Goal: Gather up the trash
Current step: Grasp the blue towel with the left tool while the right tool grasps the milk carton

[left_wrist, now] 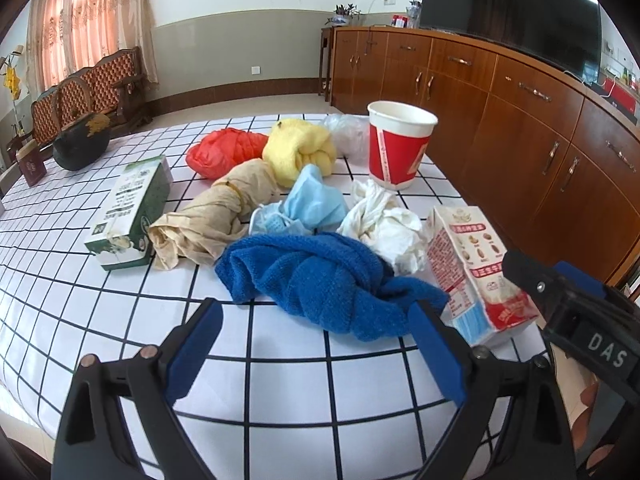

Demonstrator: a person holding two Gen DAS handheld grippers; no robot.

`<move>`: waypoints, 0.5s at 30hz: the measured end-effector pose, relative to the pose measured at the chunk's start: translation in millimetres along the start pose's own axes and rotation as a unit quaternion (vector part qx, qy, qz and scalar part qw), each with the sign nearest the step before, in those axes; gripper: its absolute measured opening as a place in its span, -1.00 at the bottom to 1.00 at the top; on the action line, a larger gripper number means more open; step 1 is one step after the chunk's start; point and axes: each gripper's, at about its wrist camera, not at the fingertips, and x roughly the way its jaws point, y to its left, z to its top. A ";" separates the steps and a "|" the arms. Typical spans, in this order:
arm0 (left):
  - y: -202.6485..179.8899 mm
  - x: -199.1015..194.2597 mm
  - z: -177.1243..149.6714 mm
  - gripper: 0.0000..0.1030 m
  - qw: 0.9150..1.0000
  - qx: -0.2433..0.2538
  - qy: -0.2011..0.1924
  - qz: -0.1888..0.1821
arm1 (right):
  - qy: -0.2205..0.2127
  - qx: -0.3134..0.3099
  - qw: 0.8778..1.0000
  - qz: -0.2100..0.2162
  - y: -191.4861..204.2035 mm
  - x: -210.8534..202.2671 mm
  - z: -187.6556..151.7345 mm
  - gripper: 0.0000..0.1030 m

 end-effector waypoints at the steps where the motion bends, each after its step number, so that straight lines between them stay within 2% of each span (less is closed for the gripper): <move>1: 0.3 2.3 -0.1 0.84 1.000 0.000 0.002 0.000 | 0.001 0.000 1.000 0.000 1.1 1.2 0.5 0.65; 15: 13.4 15.0 -5.5 0.84 1.000 -0.020 0.022 0.002 | 0.018 -0.007 1.000 -0.002 13.4 18.0 2.4 0.65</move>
